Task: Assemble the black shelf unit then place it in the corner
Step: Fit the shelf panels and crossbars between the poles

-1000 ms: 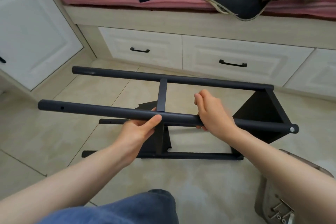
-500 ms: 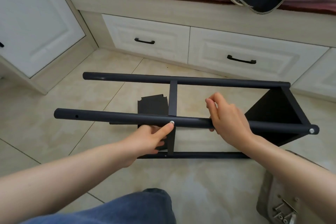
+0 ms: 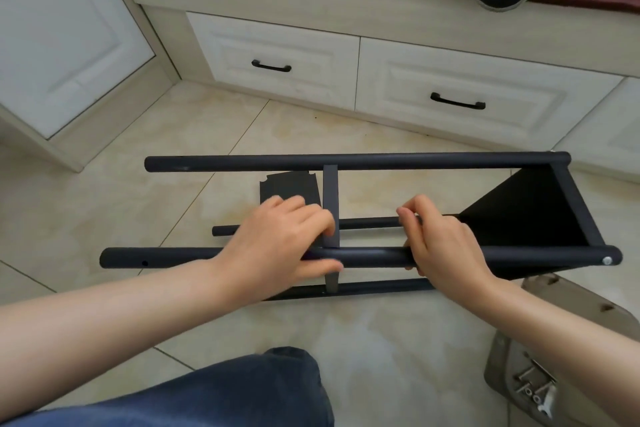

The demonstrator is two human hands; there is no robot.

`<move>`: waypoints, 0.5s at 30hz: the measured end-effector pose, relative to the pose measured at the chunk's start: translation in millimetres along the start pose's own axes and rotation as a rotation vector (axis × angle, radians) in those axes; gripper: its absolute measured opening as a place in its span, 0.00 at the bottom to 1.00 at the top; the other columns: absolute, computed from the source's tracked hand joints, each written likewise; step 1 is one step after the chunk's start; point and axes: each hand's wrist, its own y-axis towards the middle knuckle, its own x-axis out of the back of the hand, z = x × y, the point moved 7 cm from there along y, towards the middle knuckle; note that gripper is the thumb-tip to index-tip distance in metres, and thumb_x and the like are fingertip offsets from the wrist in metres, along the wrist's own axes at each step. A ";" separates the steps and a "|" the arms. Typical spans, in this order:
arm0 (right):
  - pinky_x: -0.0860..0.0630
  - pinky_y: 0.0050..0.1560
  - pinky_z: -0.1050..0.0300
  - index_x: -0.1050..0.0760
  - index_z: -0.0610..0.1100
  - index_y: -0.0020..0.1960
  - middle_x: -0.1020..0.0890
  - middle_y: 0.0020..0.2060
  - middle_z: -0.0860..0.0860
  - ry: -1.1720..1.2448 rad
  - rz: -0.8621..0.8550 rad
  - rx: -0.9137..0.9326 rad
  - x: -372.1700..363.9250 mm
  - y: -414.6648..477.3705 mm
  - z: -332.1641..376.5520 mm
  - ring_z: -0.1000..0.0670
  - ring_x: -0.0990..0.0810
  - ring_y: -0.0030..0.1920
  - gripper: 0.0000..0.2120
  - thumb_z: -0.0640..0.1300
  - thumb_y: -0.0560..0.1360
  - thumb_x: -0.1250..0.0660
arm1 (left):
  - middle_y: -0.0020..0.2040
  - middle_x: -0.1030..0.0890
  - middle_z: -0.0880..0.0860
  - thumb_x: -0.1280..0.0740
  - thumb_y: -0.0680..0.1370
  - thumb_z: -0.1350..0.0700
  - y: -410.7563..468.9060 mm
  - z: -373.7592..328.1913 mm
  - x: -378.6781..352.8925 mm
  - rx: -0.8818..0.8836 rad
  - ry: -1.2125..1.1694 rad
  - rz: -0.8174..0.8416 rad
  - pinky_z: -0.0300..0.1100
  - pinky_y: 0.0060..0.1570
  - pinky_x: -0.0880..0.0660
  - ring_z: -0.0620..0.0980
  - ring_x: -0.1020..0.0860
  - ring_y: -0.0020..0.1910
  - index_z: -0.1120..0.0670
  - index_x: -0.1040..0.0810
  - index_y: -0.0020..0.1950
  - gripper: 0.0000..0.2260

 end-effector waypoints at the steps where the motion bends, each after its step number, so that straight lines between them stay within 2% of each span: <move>1: 0.23 0.36 0.43 0.32 0.46 0.50 0.21 0.26 0.50 0.001 -0.007 0.001 0.6 -2.1 -0.6 0.45 0.22 0.27 0.19 0.59 0.80 0.53 | 0.42 0.21 0.48 0.29 0.73 0.39 -4.2 1.7 -9.8 0.001 -0.033 0.065 0.43 0.39 0.29 0.51 0.24 0.39 0.54 0.21 0.50 0.18; 4: 0.23 0.33 0.44 0.32 0.47 0.49 0.21 0.26 0.50 -0.002 -0.021 0.006 4.4 -8.4 -3.2 0.47 0.22 0.26 0.21 0.61 0.78 0.55 | 0.61 0.21 0.52 0.29 0.74 0.37 -14.8 4.1 -26.3 0.032 -0.008 0.152 0.49 0.57 0.24 0.54 0.22 0.58 0.55 0.23 0.63 0.27; 5: 0.23 0.33 0.44 0.32 0.47 0.49 0.21 0.26 0.50 -0.003 -0.020 0.007 5.1 -11.0 -4.5 0.47 0.23 0.26 0.21 0.61 0.78 0.55 | 0.67 0.23 0.53 0.30 0.74 0.36 -15.5 5.2 -30.2 0.039 0.018 0.188 0.50 0.65 0.27 0.55 0.24 0.65 0.56 0.24 0.67 0.30; 7: 0.23 0.32 0.44 0.31 0.46 0.50 0.21 0.27 0.50 -0.007 -0.012 0.002 5.0 -16.5 -6.8 0.47 0.22 0.26 0.21 0.60 0.79 0.54 | 0.78 0.32 0.52 0.38 0.76 0.32 -15.9 8.0 -37.9 0.051 0.041 0.277 0.51 0.78 0.42 0.53 0.36 0.78 0.56 0.30 0.75 0.36; 9: 0.23 0.33 0.43 0.31 0.46 0.50 0.21 0.27 0.50 -0.003 0.009 0.003 2.4 -22.0 -7.6 0.47 0.22 0.26 0.20 0.60 0.79 0.54 | 0.83 0.47 0.49 0.44 0.77 0.29 -18.5 7.3 -49.0 0.056 0.005 0.350 0.47 0.80 0.58 0.48 0.53 0.82 0.53 0.41 0.82 0.41; 11: 0.22 0.35 0.42 0.32 0.47 0.49 0.21 0.26 0.50 0.020 0.043 -0.013 -1.1 -26.2 -7.2 0.49 0.21 0.28 0.19 0.60 0.79 0.53 | 0.83 0.57 0.46 0.46 0.77 0.29 -23.1 3.3 -57.0 0.044 -0.023 0.388 0.44 0.79 0.65 0.44 0.63 0.81 0.51 0.50 0.83 0.41; 15: 0.20 0.40 0.42 0.32 0.53 0.44 0.18 0.30 0.53 0.247 0.019 -0.149 3.6 -16.0 -15.4 0.55 0.19 0.30 0.11 0.54 0.81 0.47 | 0.83 0.55 0.47 0.46 0.79 0.31 -29.8 -1.1 -60.1 0.035 -0.067 0.377 0.45 0.79 0.64 0.45 0.61 0.81 0.51 0.52 0.83 0.40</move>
